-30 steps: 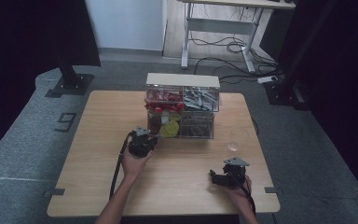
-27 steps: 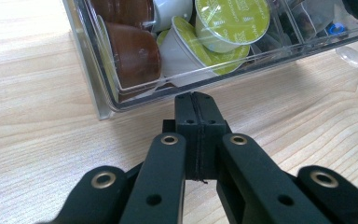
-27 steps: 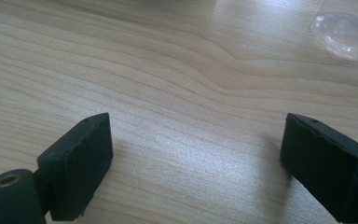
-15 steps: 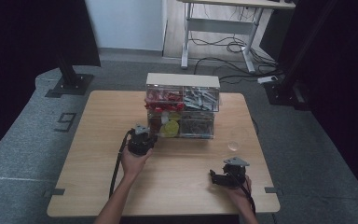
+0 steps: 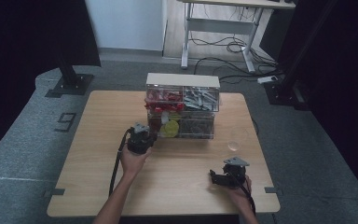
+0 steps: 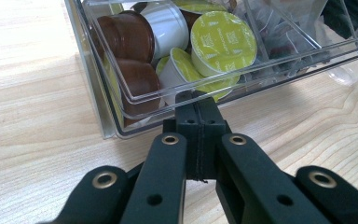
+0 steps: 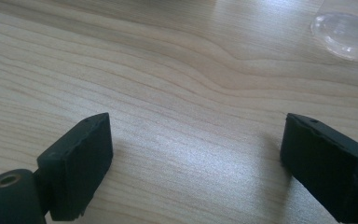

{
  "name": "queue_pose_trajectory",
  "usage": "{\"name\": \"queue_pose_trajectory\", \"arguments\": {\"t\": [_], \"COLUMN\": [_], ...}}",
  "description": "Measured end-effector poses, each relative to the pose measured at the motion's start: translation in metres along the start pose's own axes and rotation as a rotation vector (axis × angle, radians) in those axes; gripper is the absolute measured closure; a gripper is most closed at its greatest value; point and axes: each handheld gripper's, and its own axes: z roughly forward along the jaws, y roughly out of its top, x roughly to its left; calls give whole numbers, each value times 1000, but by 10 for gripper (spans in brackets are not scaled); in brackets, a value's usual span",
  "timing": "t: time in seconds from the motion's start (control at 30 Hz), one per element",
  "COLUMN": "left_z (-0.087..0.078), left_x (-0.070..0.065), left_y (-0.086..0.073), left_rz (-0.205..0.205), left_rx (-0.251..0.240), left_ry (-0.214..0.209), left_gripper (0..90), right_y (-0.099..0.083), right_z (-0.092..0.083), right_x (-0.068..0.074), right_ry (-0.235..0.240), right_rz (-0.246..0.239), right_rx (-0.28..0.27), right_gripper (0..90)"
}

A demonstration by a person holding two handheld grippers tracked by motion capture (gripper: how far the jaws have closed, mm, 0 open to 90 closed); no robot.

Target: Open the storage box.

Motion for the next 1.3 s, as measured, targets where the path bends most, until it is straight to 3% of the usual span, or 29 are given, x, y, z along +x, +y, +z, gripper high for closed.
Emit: {"name": "queue_pose_trajectory", "arguments": {"t": [1.3], "left_z": [-10], "left_x": [2], "left_y": [23], "left_rz": [3], "left_rx": [-40], "left_ry": [13], "left_gripper": [900], "right_y": [0], "right_z": [0], "right_x": [0], "right_ry": [-1], "right_rz": [0], "right_rx": [-2], "right_gripper": [100]}}
